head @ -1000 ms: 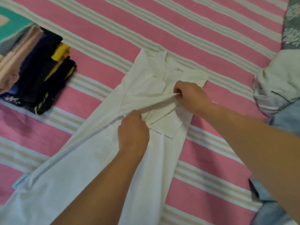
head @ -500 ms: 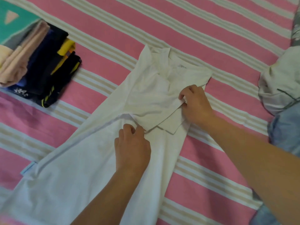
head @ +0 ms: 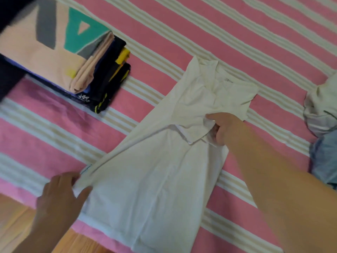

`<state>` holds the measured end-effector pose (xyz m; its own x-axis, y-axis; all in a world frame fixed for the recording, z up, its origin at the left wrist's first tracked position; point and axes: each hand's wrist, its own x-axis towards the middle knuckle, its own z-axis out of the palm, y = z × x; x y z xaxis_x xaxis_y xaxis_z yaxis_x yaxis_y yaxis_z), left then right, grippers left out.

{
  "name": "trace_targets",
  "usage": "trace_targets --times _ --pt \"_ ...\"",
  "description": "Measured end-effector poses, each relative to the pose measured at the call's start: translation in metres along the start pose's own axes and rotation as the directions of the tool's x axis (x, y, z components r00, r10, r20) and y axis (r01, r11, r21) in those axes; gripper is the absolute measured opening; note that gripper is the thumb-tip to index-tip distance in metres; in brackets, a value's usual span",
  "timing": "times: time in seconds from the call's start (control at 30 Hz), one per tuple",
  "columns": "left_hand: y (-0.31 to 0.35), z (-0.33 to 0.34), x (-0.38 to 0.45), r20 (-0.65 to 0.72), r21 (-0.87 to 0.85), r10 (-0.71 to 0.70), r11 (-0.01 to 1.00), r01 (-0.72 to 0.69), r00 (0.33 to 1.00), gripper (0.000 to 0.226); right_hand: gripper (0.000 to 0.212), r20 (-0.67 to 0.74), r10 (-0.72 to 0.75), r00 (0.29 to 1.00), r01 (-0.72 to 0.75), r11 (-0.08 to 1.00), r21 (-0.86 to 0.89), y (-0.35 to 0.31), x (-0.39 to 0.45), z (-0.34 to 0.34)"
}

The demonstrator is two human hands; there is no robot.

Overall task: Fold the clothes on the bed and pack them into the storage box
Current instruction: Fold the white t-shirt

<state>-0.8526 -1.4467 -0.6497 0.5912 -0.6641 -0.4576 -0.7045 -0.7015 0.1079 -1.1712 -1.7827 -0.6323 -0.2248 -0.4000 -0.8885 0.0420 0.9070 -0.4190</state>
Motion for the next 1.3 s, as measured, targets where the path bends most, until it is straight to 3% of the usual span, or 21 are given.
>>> trace_targets --times 0.07,0.1,0.13,0.2,0.27,0.37,0.53,0.63,0.8,0.9,0.97,1.03,1.13,1.2,1.3 --pt "-0.012 0.001 0.006 0.054 -0.049 -0.014 0.999 0.017 0.998 0.035 0.024 -0.042 0.054 0.998 -0.052 0.998 0.032 0.002 -0.014 0.003" --pt "-0.017 0.000 0.007 0.075 -0.052 0.010 0.999 -0.006 0.997 0.032 0.012 -0.075 0.018 0.997 -0.018 1.000 0.001 0.004 -0.020 0.007" --pt "-0.018 0.001 0.006 0.087 -0.062 0.038 0.998 -0.032 0.996 0.031 0.010 -0.104 -0.074 0.992 0.072 0.997 -0.027 0.007 -0.026 0.011" --pt "-0.016 -0.005 -0.001 0.076 -0.132 0.080 0.989 -0.069 0.994 0.030 0.045 -0.161 -0.294 0.942 0.270 0.950 -0.154 0.009 -0.032 0.022" --pt "-0.011 -0.018 -0.008 0.089 -0.261 0.096 0.963 -0.069 0.991 0.036 0.057 -0.214 -0.472 0.855 0.420 0.873 -0.247 0.003 -0.043 0.036" --pt "-0.009 -0.029 -0.023 0.201 -0.353 0.119 0.935 -0.041 0.972 0.029 0.047 -0.205 -0.591 0.780 0.512 0.791 -0.334 -0.025 -0.060 0.070" --pt "0.004 -0.052 -0.068 0.177 -0.448 0.195 0.888 -0.097 0.965 0.015 0.051 -0.089 -0.687 0.721 0.608 0.689 -0.395 -0.089 -0.095 0.107" --pt "0.021 -0.061 -0.099 0.145 -0.460 0.277 0.869 -0.183 0.950 0.017 0.057 -0.060 -0.695 0.716 0.616 0.671 -0.412 -0.103 -0.110 0.075" --pt "0.079 -0.028 -0.166 0.213 -0.390 0.387 0.876 -0.285 0.897 0.012 0.057 -0.076 -0.699 0.711 0.607 0.665 -0.435 -0.082 -0.101 -0.035" --pt "0.117 0.022 -0.196 0.309 -0.262 0.373 0.918 -0.299 0.875 0.017 0.064 -0.130 -0.675 0.726 0.628 0.728 -0.276 -0.055 -0.059 -0.092" --pt "0.135 0.063 -0.204 0.284 -0.225 0.373 0.921 -0.317 0.883 0.013 0.055 -0.164 -0.579 0.798 0.546 0.811 -0.208 -0.035 -0.028 -0.116" --pt "0.146 0.103 -0.203 0.244 -0.141 0.414 0.910 -0.390 0.877 0.027 0.048 -0.128 -0.515 0.848 0.472 0.842 -0.262 -0.022 0.021 -0.131" --pt "0.149 0.123 -0.201 0.247 0.025 0.419 0.899 -0.438 0.874 0.040 0.060 -0.042 -0.392 0.919 0.374 0.900 -0.223 -0.017 0.080 -0.141" --pt "0.154 0.111 -0.204 0.292 0.080 0.444 0.871 -0.484 0.847 0.050 0.047 0.012 -0.398 0.917 0.394 0.902 -0.178 -0.023 0.095 -0.148" --pt "0.153 0.108 -0.217 0.424 0.095 0.457 0.836 -0.541 0.782 0.071 0.031 -0.074 -0.423 0.903 0.411 0.902 -0.131 -0.029 0.067 -0.152"
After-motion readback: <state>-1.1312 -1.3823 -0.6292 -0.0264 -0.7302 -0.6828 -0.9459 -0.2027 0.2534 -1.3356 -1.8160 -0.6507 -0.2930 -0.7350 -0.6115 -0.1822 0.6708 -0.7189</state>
